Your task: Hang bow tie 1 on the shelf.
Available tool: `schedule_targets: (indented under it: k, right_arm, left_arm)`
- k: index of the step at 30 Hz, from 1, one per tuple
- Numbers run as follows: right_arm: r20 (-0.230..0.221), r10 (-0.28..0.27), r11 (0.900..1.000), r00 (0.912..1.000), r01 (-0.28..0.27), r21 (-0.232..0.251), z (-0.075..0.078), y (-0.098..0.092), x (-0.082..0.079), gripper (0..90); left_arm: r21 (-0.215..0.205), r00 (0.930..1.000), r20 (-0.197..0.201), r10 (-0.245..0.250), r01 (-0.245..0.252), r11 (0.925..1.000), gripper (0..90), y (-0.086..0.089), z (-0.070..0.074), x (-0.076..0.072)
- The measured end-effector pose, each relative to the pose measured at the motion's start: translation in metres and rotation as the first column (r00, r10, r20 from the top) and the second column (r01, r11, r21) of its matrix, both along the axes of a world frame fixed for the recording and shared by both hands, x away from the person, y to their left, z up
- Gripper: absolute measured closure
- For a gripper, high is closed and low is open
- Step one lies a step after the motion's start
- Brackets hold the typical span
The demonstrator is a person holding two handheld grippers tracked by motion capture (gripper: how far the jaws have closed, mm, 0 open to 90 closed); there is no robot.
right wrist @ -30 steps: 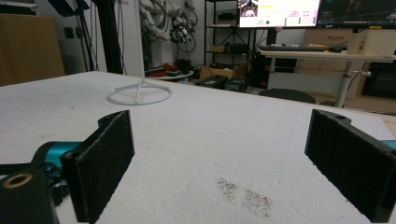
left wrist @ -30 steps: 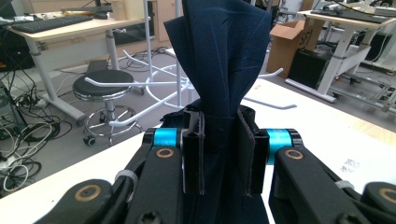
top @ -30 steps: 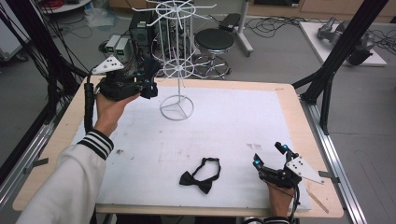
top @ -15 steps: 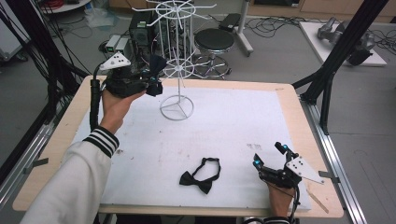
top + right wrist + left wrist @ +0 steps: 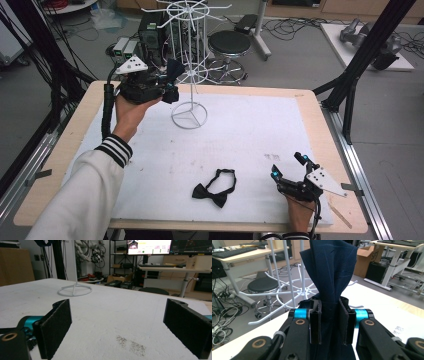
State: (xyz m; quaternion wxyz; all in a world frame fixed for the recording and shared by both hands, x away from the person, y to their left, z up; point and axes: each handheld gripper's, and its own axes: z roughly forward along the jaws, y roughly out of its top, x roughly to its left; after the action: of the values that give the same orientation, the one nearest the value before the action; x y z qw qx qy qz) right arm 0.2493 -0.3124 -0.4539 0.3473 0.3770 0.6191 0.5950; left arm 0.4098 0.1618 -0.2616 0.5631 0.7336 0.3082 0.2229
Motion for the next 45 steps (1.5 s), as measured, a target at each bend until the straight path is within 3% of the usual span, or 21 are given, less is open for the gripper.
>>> schedule_targets:
  k: [13,27,31,37,39,45]
  right_arm:
    - [0.000,-0.001,1.000,1.0000,0.001,-0.003,0.000,0.000,0.000,7.5]
    - [0.000,-0.001,1.000,1.0000,0.001,-0.003,0.000,0.000,0.000,7.5]
    - [-0.001,0.000,1.000,1.0000,0.000,-0.004,0.000,0.000,0.000,7.5]
    - [0.002,0.000,1.000,1.0000,0.000,-0.006,0.000,0.000,0.000,7.5]
    - [0.000,-0.001,1.000,1.0000,0.001,-0.006,0.000,0.000,0.000,7.5]
    - [0.000,-0.001,1.000,1.0000,0.001,-0.007,0.000,0.000,0.000,7.5]
  left_arm:
    - [0.038,0.9999,-0.014,-0.001,0.001,0.9993,74.3,-0.009,-0.002,0.003]
    - [0.038,0.9998,-0.018,0.013,-0.012,0.9992,72.0,-0.012,-0.003,0.003]
    - [0.056,0.9994,-0.023,0.027,-0.025,0.9981,65.3,-0.012,-0.003,0.003]
    - [0.032,0.9994,-0.010,0.034,-0.034,0.9989,47.3,-0.011,-0.001,0.002]
    - [0.027,0.9992,0.005,0.040,-0.041,0.9988,35.9,-0.009,-0.002,0.001]
    - [-0.017,0.9951,0.089,0.043,-0.041,0.9990,20.8,0.003,-0.006,-0.011]
